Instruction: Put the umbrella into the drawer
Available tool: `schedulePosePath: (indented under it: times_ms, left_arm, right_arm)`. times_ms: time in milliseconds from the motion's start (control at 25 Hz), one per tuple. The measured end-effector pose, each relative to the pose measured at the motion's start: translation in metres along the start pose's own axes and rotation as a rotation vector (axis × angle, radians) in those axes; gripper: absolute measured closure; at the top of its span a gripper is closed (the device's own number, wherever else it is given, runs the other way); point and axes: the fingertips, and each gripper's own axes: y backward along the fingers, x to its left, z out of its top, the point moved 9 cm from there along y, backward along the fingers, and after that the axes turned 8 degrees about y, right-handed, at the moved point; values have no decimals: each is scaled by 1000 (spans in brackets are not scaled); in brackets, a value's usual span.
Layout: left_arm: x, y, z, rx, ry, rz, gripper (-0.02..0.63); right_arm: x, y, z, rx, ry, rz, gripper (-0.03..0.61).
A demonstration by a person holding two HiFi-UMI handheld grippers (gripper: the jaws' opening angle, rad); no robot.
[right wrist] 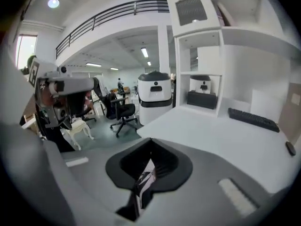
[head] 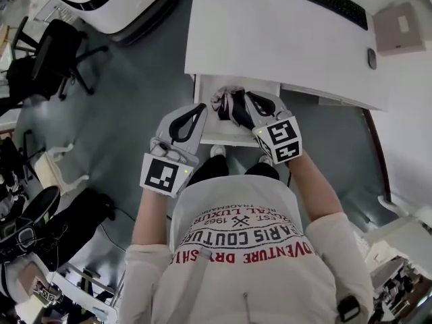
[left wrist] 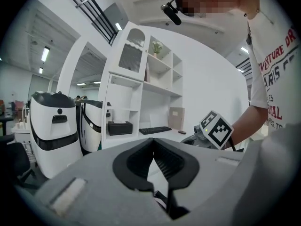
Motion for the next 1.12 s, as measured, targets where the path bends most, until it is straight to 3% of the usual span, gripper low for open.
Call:
schedulePosePath:
  times_ms: [480, 800, 1120]
  left_arm:
    - [-23, 20, 66, -43, -80, -9, 607]
    - [-31, 16, 88, -54, -124, -15, 607]
    - [-35, 9, 98, -56, -128, -10, 607]
  right_arm:
    - [-3, 101, 83, -328, 1, -132, 578]
    - [8, 132, 107, -405, 76, -165, 578]
    - [0, 142, 111, -454, 30, -203, 578]
